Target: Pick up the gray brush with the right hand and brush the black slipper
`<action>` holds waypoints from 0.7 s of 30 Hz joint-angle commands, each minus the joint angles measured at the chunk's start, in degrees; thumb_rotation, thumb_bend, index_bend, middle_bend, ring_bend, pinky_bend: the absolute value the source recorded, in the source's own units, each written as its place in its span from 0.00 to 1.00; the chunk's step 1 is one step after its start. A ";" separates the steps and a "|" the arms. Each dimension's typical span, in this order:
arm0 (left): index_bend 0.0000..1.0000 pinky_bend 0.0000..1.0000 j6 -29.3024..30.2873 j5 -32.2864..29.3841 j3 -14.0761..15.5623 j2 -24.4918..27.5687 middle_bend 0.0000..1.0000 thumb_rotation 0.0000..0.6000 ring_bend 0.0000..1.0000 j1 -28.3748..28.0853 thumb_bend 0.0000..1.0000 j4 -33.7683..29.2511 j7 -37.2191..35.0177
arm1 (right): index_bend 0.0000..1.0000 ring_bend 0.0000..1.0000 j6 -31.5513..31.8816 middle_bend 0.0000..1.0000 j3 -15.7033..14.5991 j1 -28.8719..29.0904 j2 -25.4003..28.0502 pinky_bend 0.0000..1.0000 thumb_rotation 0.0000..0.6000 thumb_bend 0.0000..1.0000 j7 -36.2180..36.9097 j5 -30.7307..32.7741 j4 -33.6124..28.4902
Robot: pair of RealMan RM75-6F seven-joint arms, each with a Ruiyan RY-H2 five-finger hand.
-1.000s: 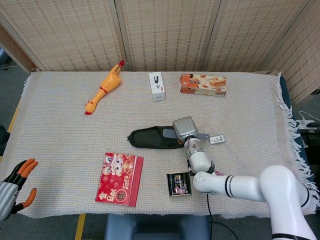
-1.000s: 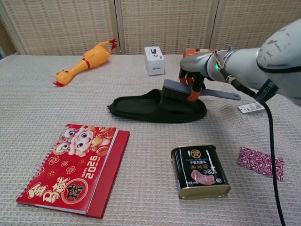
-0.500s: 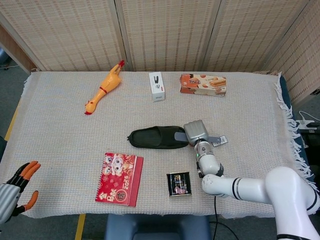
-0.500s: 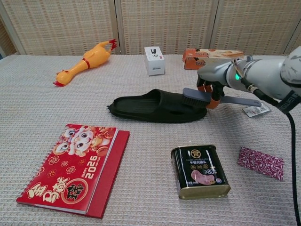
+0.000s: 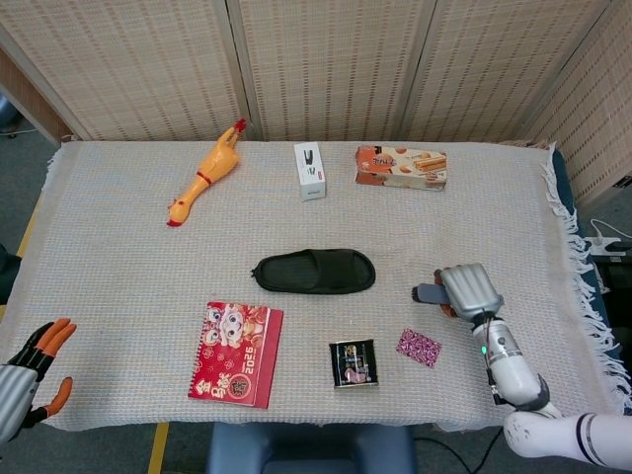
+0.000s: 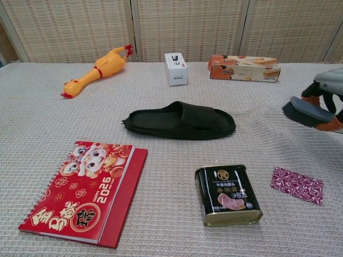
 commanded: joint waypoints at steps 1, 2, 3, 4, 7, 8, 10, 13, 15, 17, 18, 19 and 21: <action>0.00 0.36 -0.86 0.09 -0.06 -0.33 0.00 1.00 0.00 -0.46 0.52 -0.32 0.88 | 0.59 0.50 -0.42 0.50 -2.61 -3.69 -1.39 0.71 1.00 0.45 2.39 -2.68 6.21; 0.00 0.36 -1.36 0.06 -0.08 -0.45 0.00 1.00 0.00 -0.70 0.53 -0.42 1.22 | 0.57 0.50 -1.48 0.50 -2.64 -4.29 -2.55 0.70 1.00 0.44 2.85 -2.80 8.50; 0.00 0.36 -1.71 0.00 -0.11 -0.55 0.00 1.00 0.00 -0.88 0.53 -0.49 1.52 | 0.56 0.50 -2.32 0.50 -2.59 -4.63 -3.43 0.70 1.00 0.44 3.07 -2.80 10.13; 0.00 0.36 -2.08 -0.06 -0.13 -0.63 0.00 1.00 0.00 -1.04 0.53 -0.59 1.80 | 0.55 0.49 -3.10 0.49 -2.47 -4.93 -4.29 0.69 1.00 0.44 3.23 -2.81 11.64; 0.00 0.36 -3.03 -0.23 -0.13 -0.80 0.00 1.00 0.00 -1.47 0.52 -0.80 2.38 | 0.46 0.44 -5.42 0.43 -2.14 -5.64 -6.71 0.62 1.00 0.44 3.16 -3.10 15.59; 0.00 0.36 -3.29 -0.28 -0.12 -0.85 0.00 1.00 0.00 -1.59 0.52 -0.83 2.52 | 0.37 0.38 -6.52 0.38 -2.12 -5.77 -7.21 0.57 1.00 0.44 2.43 -2.70 16.42; 0.00 0.36 -3.58 -0.34 -0.09 -0.86 0.00 1.00 0.00 -1.71 0.53 -0.87 2.71 | 0.13 0.24 -8.19 0.23 -2.03 -5.78 -7.28 0.43 1.00 0.44 1.58 -2.18 16.58; 0.00 0.36 -4.26 -0.23 0.15 -0.74 0.00 1.00 0.00 -2.04 0.52 -0.88 2.34 | 0.00 0.07 -9.70 0.05 -1.61 -6.30 -6.11 0.30 1.00 0.39 4.19 -4.33 15.29; 0.00 0.36 -4.62 -0.46 0.08 -0.66 0.00 1.00 0.00 -2.26 0.52 -0.83 2.24 | 0.00 0.02 -9.68 0.01 -1.58 -7.05 -4.45 0.25 1.00 0.31 6.37 -6.56 13.27; 0.00 0.36 -4.71 -0.68 0.04 -0.67 0.00 1.00 0.00 -2.28 0.52 -0.76 2.27 | 0.00 0.00 -7.81 0.00 -1.51 -8.41 -2.18 0.20 1.00 0.22 9.41 -9.94 10.07; 0.00 0.36 -4.69 -0.75 0.03 -0.68 0.00 1.00 0.00 -2.25 0.52 -0.74 2.31 | 0.00 0.00 -6.92 0.00 -1.52 -8.93 -1.40 0.19 1.00 0.20 10.43 -11.11 9.01; 0.00 0.36 -4.68 -0.76 0.03 -0.68 0.00 1.00 0.00 -2.24 0.52 -0.74 2.32 | 0.00 0.00 -6.68 0.00 -1.58 -9.13 -1.10 0.19 1.00 0.20 10.76 -11.61 8.69; 0.00 0.36 -4.64 -0.92 0.01 -0.71 0.00 1.00 0.00 -2.18 0.52 -0.73 2.41 | 0.00 0.00 -4.71 0.00 -1.66 -10.17 0.38 0.17 1.00 0.18 12.30 -13.93 6.94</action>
